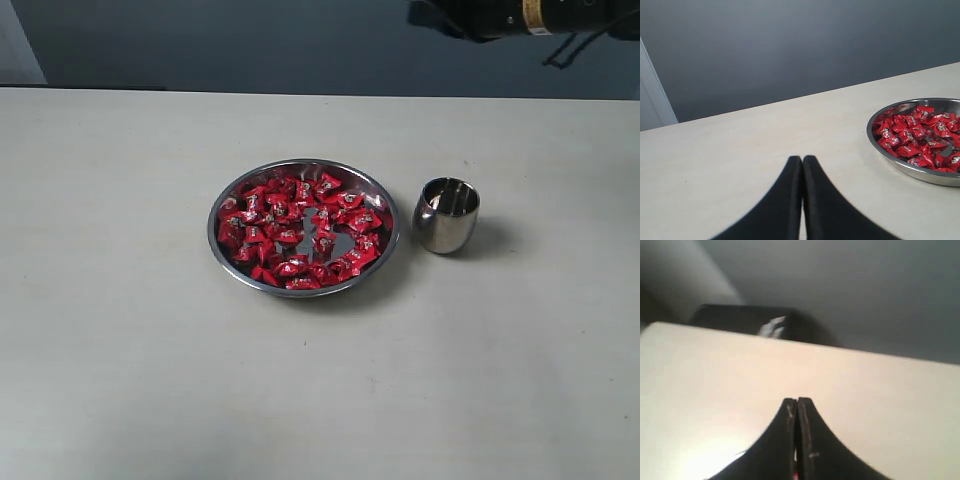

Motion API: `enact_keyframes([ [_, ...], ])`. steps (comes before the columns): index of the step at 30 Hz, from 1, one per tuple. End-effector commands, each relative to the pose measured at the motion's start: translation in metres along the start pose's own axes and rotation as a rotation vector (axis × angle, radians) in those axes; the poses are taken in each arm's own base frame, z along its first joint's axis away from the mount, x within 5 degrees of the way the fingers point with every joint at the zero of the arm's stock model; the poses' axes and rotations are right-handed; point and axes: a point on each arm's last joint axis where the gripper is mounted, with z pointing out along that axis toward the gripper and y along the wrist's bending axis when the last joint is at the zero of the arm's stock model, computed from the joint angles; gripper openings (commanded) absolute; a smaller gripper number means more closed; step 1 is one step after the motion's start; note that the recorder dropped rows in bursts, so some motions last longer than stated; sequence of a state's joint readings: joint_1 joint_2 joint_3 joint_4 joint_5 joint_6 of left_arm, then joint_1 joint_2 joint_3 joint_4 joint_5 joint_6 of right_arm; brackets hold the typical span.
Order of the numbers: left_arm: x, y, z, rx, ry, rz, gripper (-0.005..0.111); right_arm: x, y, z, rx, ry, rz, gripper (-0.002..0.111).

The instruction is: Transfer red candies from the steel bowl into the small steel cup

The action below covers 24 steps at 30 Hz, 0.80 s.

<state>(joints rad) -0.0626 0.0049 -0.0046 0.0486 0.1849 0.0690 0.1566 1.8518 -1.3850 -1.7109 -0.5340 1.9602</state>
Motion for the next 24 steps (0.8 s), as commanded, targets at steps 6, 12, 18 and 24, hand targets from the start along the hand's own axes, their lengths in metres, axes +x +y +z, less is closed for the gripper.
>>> enact_keyframes([
  [6,0.001,0.0,0.0,0.0,-0.004,-0.004,0.002,-0.032,0.021,0.0,0.072,-0.111,-0.23,-0.001],
  [12,0.001,0.0,0.0,0.0,-0.004,-0.004,0.002,-0.092,-0.022,-0.046,0.911,-0.377,-0.493,-0.001],
  [18,0.001,0.0,0.0,-0.001,-0.006,-0.004,0.002,-0.043,-0.059,-0.068,1.126,0.159,-0.097,-0.001],
  [24,0.001,0.0,0.0,-0.001,-0.006,-0.004,0.002,-0.016,0.003,-0.017,0.436,0.335,-0.083,-0.001],
])
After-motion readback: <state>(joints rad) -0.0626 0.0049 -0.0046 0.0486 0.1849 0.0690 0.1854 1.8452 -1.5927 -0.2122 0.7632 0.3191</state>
